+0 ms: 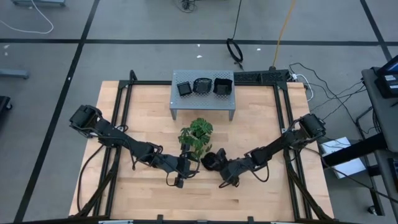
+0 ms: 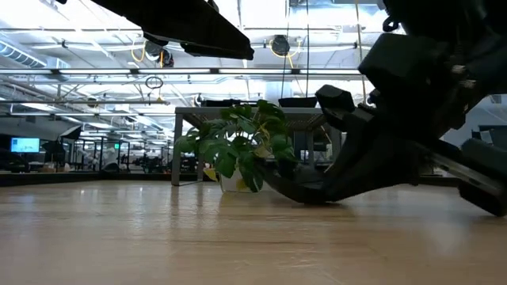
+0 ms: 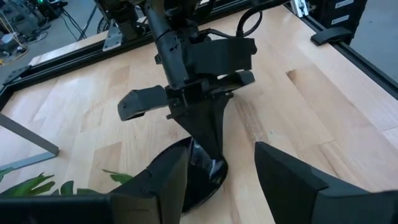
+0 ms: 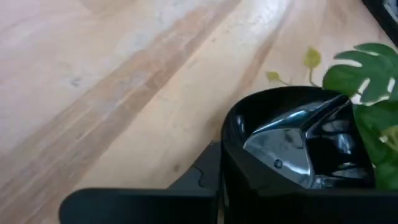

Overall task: Pick & Place Mini shaped plates
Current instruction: Stack the black leaf shaped plate on top of the other black leaf shaped plate on the shelf

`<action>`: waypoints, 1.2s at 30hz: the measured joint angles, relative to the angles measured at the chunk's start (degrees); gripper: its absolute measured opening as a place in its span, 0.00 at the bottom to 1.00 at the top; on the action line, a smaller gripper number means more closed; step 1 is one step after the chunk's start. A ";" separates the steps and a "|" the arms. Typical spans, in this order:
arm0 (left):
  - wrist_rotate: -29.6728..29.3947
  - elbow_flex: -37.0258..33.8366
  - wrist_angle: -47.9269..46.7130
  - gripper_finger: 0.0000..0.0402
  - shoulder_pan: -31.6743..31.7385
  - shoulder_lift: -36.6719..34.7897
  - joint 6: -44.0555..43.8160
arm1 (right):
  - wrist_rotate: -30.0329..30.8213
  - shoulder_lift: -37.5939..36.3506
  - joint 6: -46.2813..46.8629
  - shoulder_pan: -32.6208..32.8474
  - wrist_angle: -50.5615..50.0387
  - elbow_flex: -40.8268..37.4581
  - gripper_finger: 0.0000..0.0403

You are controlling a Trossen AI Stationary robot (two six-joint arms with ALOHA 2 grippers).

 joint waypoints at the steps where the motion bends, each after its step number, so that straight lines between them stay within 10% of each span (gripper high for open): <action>1: 0.00 0.00 0.00 0.47 0.00 0.00 0.00 | -1.15 -0.60 -0.27 0.23 -0.41 -0.08 0.01; 12: -0.02 0.00 0.41 0.47 0.00 -0.02 0.02 | -8.38 -19.44 4.41 2.22 -3.73 -0.10 0.00; 23: -13.18 -0.09 4.82 0.46 0.09 -1.64 2.98 | 5.61 -39.49 3.46 -5.86 -14.60 -0.04 0.00; 30: -18.41 -0.04 6.61 0.46 1.45 -7.95 3.85 | -7.17 -41.54 6.97 -12.27 -20.88 -0.06 0.00; 36: -21.26 -0.04 6.51 0.46 2.39 -14.89 6.12 | -4.29 -41.15 -2.18 -13.53 -19.68 -0.01 0.00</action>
